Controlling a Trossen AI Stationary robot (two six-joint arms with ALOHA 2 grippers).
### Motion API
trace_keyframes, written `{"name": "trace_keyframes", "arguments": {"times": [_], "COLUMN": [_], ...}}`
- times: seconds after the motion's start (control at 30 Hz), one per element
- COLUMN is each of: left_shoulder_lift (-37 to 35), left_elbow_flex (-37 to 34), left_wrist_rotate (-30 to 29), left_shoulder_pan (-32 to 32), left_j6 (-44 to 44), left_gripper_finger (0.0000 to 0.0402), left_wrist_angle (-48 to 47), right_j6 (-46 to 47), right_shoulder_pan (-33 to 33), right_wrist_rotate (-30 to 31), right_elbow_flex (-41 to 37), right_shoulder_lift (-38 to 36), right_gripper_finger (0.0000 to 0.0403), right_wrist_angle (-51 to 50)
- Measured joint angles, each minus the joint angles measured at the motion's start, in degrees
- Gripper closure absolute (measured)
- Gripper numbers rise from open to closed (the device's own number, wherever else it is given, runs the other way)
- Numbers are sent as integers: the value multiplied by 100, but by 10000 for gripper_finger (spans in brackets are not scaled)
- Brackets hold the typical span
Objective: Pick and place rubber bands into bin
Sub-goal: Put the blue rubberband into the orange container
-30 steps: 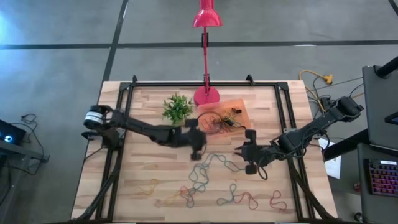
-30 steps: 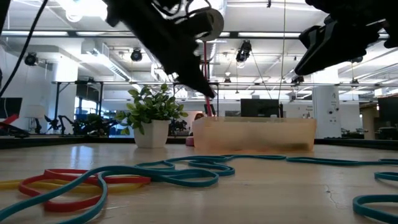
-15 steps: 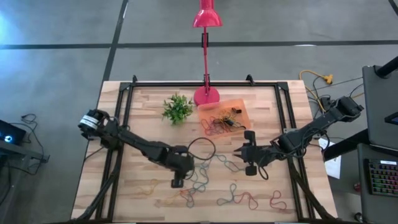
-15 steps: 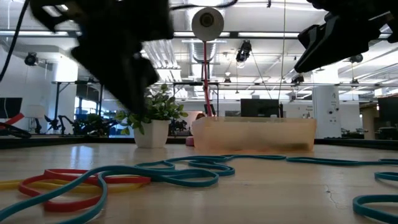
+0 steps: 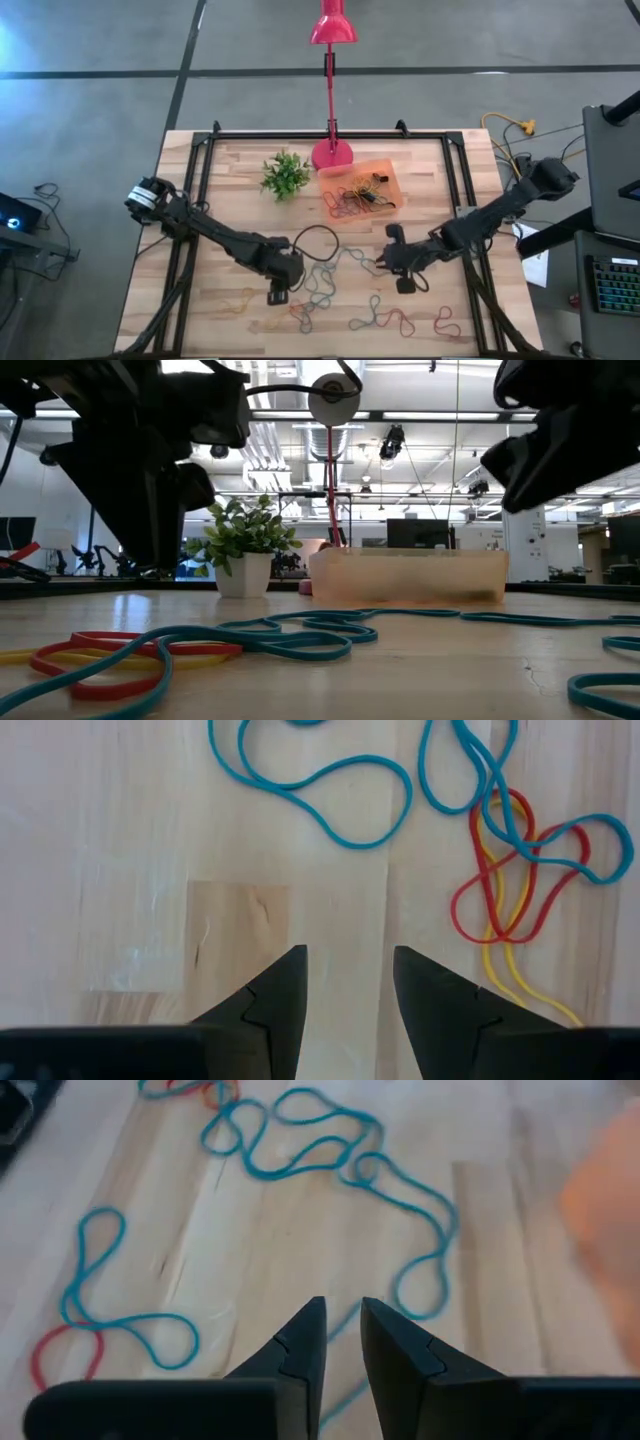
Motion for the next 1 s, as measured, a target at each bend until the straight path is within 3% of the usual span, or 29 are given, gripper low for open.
{"name": "trace_keyframes", "arguments": {"times": [0.17,0.37,0.53,0.7,1.0], "left_shoulder_lift": [0,4,4,7,9], "left_elbow_flex": [-7,-50,-83,-196,-426], "left_wrist_rotate": [-1,1,3,1,-7], "left_shoulder_pan": [-5,-31,-49,-51,-51], "left_j6": [-55,-129,-129,-129,-136], "left_gripper_finger": [268,268,268,268,268], "left_wrist_angle": [-4,-41,-40,-13,390], "right_j6": [-367,-119,427,930,889], "right_shoulder_pan": [0,0,3,44,53], "right_wrist_rotate": [-122,-171,-800,-710,-474], "right_elbow_flex": [67,334,621,1003,1069], "right_shoulder_lift": [908,1654,1839,1853,2086], "right_gripper_finger": [336,285,240,220,220], "right_wrist_angle": [499,452,-447,-1805,-1957]}}
